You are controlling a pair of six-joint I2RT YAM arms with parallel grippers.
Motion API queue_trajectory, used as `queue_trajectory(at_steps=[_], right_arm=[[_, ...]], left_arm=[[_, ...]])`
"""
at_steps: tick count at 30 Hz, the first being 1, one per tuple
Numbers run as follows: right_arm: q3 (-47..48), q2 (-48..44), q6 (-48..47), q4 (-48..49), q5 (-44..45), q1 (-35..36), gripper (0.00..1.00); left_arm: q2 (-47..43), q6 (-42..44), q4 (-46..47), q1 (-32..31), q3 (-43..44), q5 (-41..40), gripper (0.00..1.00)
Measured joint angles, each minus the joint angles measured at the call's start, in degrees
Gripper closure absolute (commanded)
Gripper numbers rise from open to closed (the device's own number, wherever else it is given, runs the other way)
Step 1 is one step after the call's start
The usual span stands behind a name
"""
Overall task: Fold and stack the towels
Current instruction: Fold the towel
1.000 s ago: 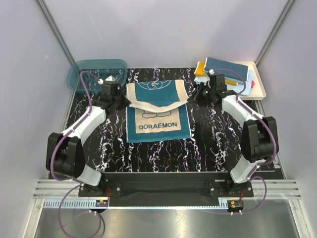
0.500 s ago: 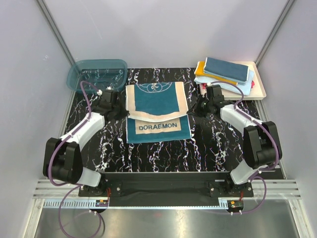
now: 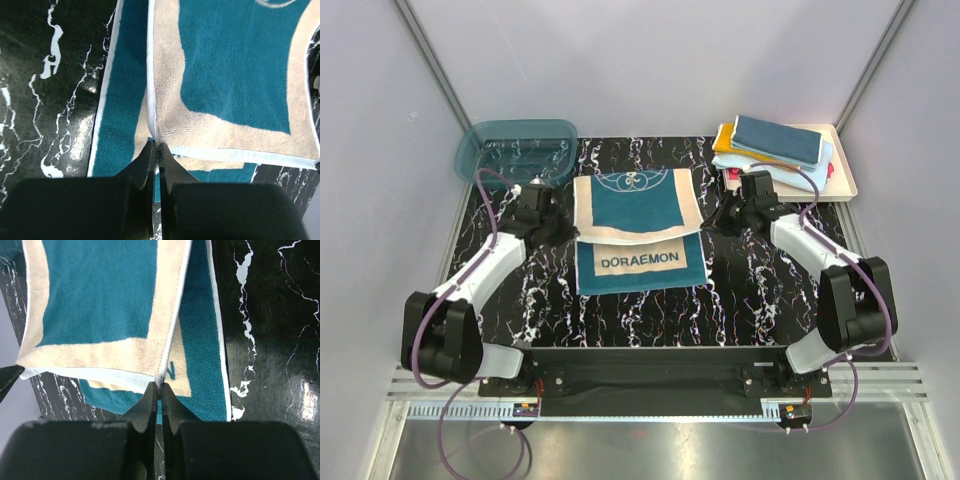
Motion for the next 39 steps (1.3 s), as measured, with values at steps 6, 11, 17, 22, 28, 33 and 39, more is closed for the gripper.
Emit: queue_trajectory(at_steps=[6, 11, 17, 22, 28, 33, 39], right_arm=[[1.8, -4.5, -0.6, -2.2, 0.4, 0.0, 1.00], [2.0, -7.8, -1.0, -3.5, 0.4, 0.0, 1.00], [1.7, -9.3, -1.2, -4.8, 0.4, 0.0, 1.00], [-0.4, -10.0, -1.2, -4.8, 0.3, 0.0, 1.00], [-2.7, -11.1, -1.2, -5.2, 0.2, 0.0, 1.00], [-2.7, -12.1, -1.2, -5.8, 0.2, 0.0, 1.00], [-2.7, -14.0, -1.2, -6.4, 0.2, 0.0, 1.00]], left_arm=[[-4.4, 0.8, -2.4, 0.9, 0.8, 0.0, 1.00], [-7.0, 1.2, -3.2, 1.0, 0.8, 0.6, 1.00], [-9.1, 1.2, -4.1, 1.0, 0.6, 1.8, 1.00], [-10.8, 1.2, -4.1, 1.0, -0.9, 2.8, 1.00], [-11.8, 1.2, -4.7, 1.0, -4.1, 3.8, 1.00], [-12.6, 1.2, -5.0, 1.0, -4.4, 4.2, 1.00], [-14.3, 1.2, -5.4, 1.0, -4.4, 4.4, 1.00]])
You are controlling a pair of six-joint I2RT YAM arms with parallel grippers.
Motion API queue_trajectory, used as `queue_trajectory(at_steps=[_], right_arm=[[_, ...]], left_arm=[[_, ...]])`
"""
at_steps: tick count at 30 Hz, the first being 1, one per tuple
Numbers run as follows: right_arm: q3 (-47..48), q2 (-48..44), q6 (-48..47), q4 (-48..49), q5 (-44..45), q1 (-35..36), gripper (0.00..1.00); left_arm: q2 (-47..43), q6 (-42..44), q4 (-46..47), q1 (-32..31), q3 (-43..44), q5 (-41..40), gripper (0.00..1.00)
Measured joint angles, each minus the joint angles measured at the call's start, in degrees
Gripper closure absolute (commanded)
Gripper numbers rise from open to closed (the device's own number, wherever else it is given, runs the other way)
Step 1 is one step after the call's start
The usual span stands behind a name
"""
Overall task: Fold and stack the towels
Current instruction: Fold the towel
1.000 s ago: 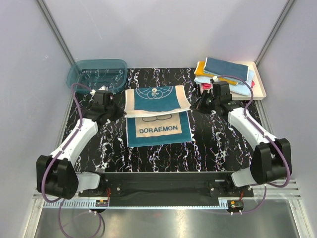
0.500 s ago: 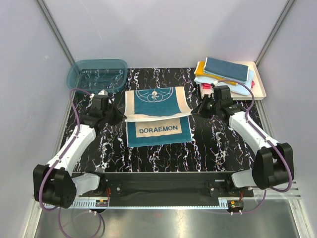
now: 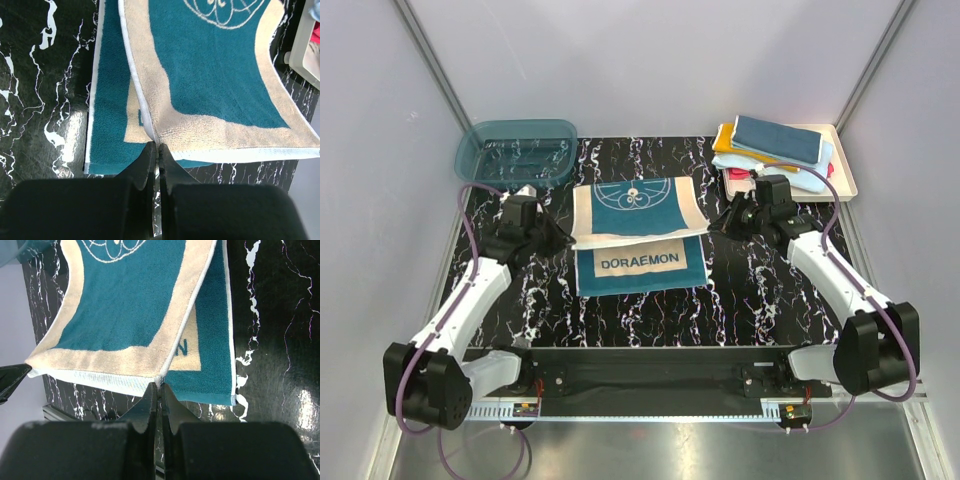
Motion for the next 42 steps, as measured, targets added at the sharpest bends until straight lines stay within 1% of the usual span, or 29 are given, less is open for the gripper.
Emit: queue_trajectory(at_steps=[5, 8, 19, 23, 29, 35, 39, 42], right_arm=[[-0.2, -0.8, 0.0, -0.6, 0.0, 0.0, 1.00], [-2.2, -1.0, 0.2, -0.1, -0.4, 0.0, 1.00], [-12.1, -0.3, 1.8, 3.6, -1.5, 1.4, 1.00], [-14.7, 1.5, 2.4, 5.9, -1.5, 2.4, 1.00], [-17.9, 4.2, 2.9, 8.5, -1.5, 2.9, 1.00], [-18.9, 4.7, 3.0, 9.3, -1.2, 2.9, 1.00], [-19.0, 3.4, 3.0, 8.3, -0.4, 2.9, 1.00], [-18.8, 0.6, 2.9, 6.6, 0.5, 2.9, 1.00]], left_arm=[[-1.4, 0.0, -0.2, 0.0, -0.2, 0.1, 1.00], [-1.9, 0.0, 0.3, 0.0, -1.7, 0.5, 1.00], [-0.1, -2.2, 5.6, 0.1, -15.1, 4.9, 1.00], [1.2, -2.9, 7.6, 0.1, -18.3, 6.1, 1.00], [2.1, -3.1, 9.5, 0.1, -19.6, 6.8, 1.00], [2.4, -3.1, 10.1, 0.1, -20.0, 7.2, 1.00], [2.2, -2.7, 9.4, 0.2, -19.9, 7.1, 1.00], [1.7, -2.0, 7.6, 0.7, -19.3, 7.1, 1.00]])
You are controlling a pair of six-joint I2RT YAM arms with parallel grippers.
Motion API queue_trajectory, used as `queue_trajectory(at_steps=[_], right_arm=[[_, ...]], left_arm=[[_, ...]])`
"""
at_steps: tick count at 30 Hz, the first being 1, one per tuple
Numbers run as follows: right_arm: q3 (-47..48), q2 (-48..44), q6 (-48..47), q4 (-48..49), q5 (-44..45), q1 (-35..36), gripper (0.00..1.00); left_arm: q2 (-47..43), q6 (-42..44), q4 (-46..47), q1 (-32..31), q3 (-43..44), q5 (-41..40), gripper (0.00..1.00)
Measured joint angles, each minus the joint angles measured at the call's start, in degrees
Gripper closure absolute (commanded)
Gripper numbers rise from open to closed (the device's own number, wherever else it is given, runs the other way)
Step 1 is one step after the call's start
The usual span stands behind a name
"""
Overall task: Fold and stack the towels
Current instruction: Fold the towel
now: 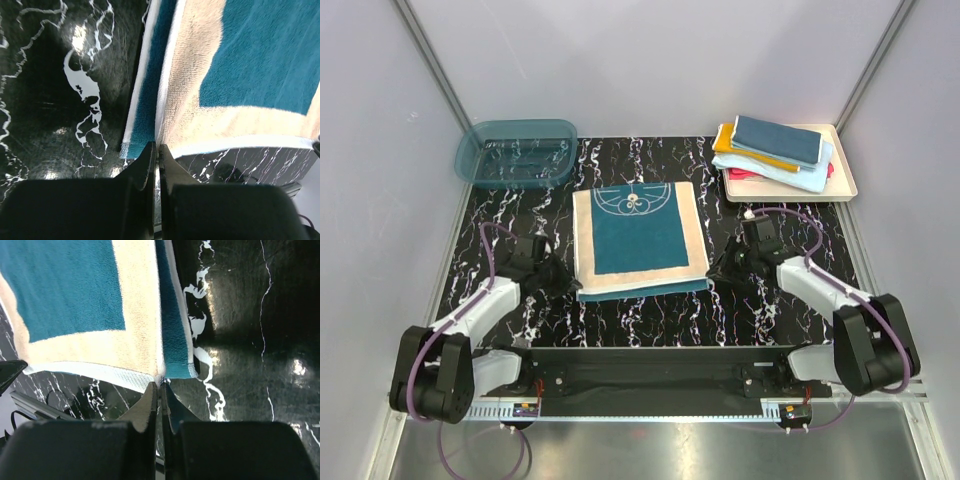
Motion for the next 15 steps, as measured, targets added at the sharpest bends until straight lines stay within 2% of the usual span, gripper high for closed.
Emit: queue_trajectory(at_steps=[8, 15], right_arm=[[2.5, -6.1, -0.2, -4.2, 1.0, 0.1, 1.00], [0.5, -6.5, 0.2, -3.9, 0.9, 0.2, 1.00]], left_arm=[[-3.5, 1.2, -2.8, 2.3, 3.0, 0.2, 1.00], [-3.9, 1.5, -2.3, 2.5, 2.1, 1.1, 1.00]])
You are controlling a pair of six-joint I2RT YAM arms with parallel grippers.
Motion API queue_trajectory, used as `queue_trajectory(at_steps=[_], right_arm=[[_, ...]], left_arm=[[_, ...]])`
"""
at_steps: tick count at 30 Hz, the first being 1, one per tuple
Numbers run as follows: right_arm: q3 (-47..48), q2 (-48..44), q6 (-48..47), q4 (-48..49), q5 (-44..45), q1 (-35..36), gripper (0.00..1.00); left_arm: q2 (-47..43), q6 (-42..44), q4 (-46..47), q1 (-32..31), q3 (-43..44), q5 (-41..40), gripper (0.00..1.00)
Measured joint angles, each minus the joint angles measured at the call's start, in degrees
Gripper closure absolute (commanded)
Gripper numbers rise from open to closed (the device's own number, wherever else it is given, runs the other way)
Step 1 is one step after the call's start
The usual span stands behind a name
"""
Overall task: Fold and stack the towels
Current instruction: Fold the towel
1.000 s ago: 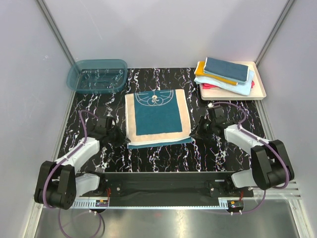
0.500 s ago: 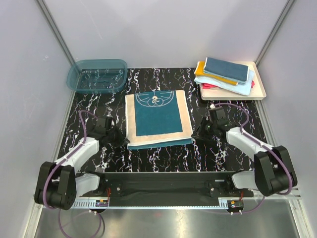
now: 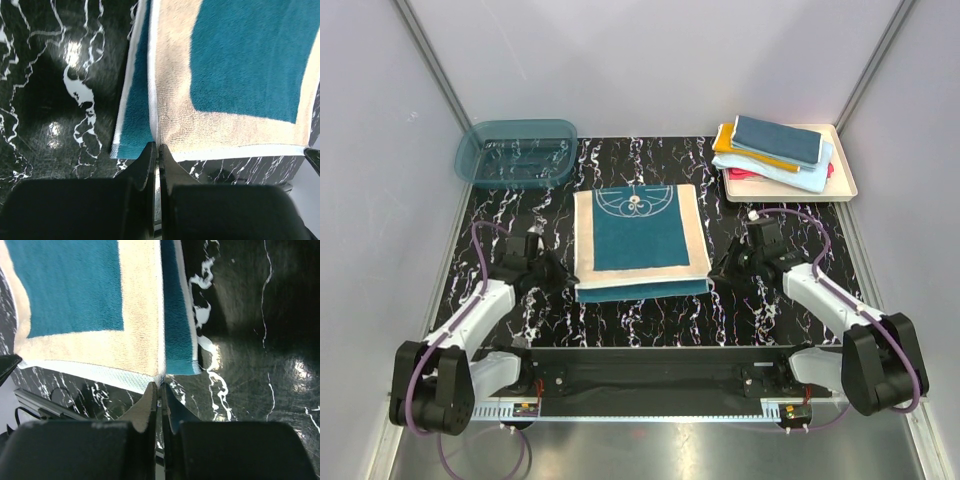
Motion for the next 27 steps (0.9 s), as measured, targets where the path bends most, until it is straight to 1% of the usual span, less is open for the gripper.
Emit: queue_trajectory(at_steps=[8, 16, 21, 24, 27], right_arm=[[-5.9, 2.3, 0.9, 2.8, -1.3, 0.1, 1.00], [-9.6, 4.2, 1.8, 6.8, -1.8, 0.1, 1.00], [-11.4, 4.1, 2.1, 7.9, -1.9, 0.1, 0.95], [-11.9, 3.7, 2.3, 8.4, -2.0, 0.1, 0.92], [-12.3, 3.4, 2.6, 8.8, -2.3, 0.1, 0.80]], left_arm=[[3.5, -0.5, 2.7, 0.0, -5.0, 1.6, 1.00], [6.7, -0.8, 5.7, 0.0, -6.4, 2.3, 1.00], [7.1, -1.0, 6.5, 0.1, -6.5, 2.6, 1.00], [7.1, -1.0, 6.6, 0.1, -6.5, 2.7, 0.93], [7.1, -1.0, 6.6, 0.1, -6.5, 2.7, 0.82]])
